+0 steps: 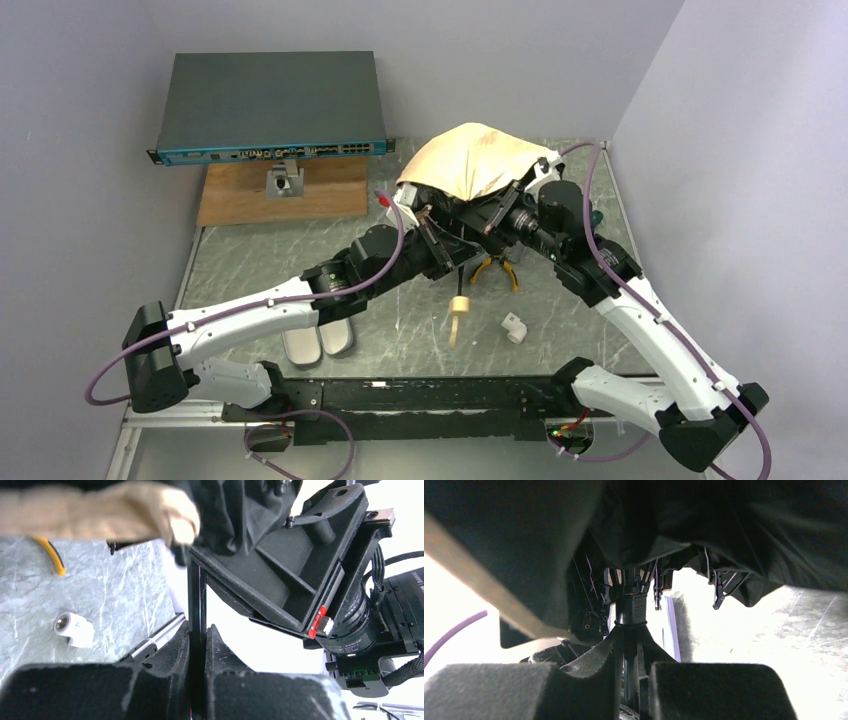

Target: Open the umbrella

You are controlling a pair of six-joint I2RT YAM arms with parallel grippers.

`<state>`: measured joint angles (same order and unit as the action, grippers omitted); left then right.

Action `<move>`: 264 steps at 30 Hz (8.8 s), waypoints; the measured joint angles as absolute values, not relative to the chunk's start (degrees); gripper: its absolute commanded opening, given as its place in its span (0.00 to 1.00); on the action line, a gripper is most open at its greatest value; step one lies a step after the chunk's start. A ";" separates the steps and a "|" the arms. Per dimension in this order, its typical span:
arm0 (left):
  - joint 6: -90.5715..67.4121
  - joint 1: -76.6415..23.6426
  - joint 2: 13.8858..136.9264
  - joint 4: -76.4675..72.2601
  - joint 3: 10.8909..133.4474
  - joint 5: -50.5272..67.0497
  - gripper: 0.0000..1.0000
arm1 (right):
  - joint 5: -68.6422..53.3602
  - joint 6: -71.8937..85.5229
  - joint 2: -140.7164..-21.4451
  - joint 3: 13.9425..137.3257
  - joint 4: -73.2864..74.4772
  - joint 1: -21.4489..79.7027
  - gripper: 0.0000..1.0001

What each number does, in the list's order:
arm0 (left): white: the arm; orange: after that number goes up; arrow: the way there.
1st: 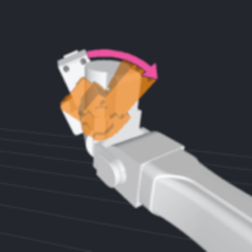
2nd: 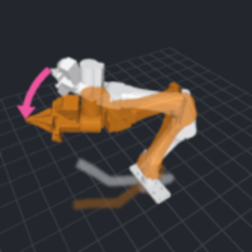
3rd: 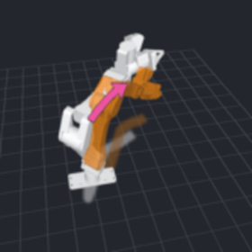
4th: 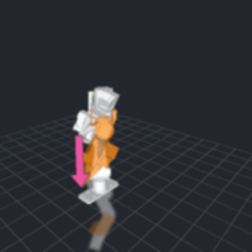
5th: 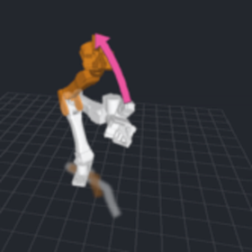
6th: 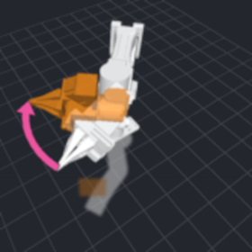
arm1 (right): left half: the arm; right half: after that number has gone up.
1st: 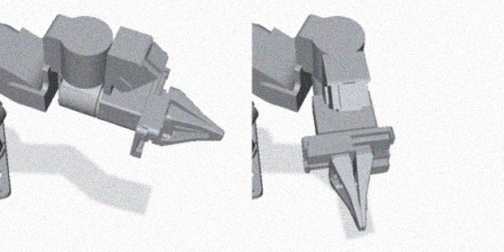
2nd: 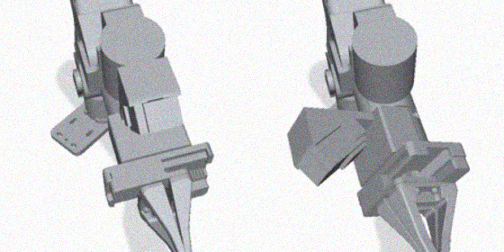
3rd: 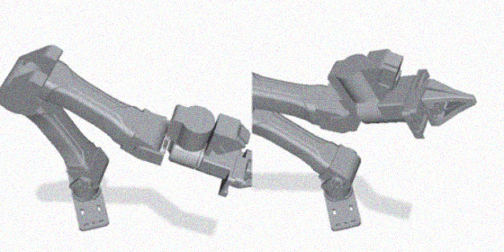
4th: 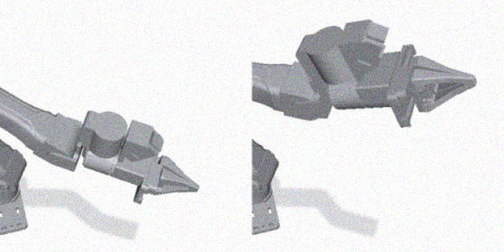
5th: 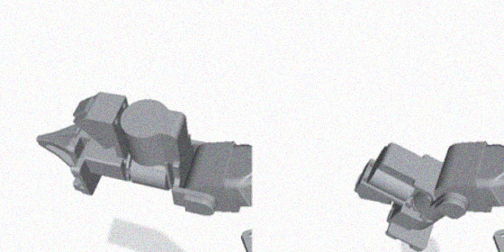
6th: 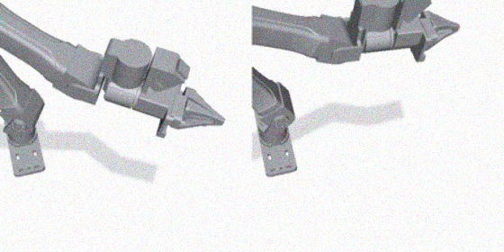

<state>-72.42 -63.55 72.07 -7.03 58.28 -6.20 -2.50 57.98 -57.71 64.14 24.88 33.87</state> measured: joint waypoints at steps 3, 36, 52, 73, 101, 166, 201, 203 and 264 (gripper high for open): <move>-71.96 -64.45 72.14 -7.49 59.11 -8.84 0.00 | -4.19 58.17 -58.59 66.72 27.05 31.81 0.06; -69.54 -79.75 72.27 5.56 64.18 0.23 0.00 | 10.24 51.22 -72.23 88.23 15.90 3.51 0.68; -70.06 -61.25 73.17 -3.38 62.61 8.23 0.00 | 0.14 32.21 -63.51 92.99 40.21 3.44 1.00; -66.30 -44.99 44.60 9.63 53.89 -0.99 0.00 | -16.40 25.76 -59.48 88.60 45.93 3.18 1.00; -44.58 -41.95 42.81 38.44 67.00 -5.80 0.00 | -31.00 37.45 -50.81 96.14 26.46 2.22 1.00; -53.23 -49.19 74.72 12.91 76.09 6.11 0.00 | -38.94 58.98 -35.75 63.18 21.96 5.37 0.76; -60.29 -49.21 67.11 -1.69 63.79 11.11 0.00 | -10.55 60.60 -56.07 55.16 -2.04 32.10 0.44; -60.82 -49.21 66.83 -2.28 63.18 11.07 0.00 | -10.37 60.66 -57.34 55.16 -2.22 33.06 0.30; -63.81 -55.77 62.57 -2.83 51.44 10.48 0.00 | -7.44 48.25 -51.70 63.05 16.56 36.56 0.43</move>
<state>-63.81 -55.77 62.57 -2.83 51.44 10.48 -7.44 48.25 -51.70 63.05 16.56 36.56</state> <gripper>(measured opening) 0.138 0.512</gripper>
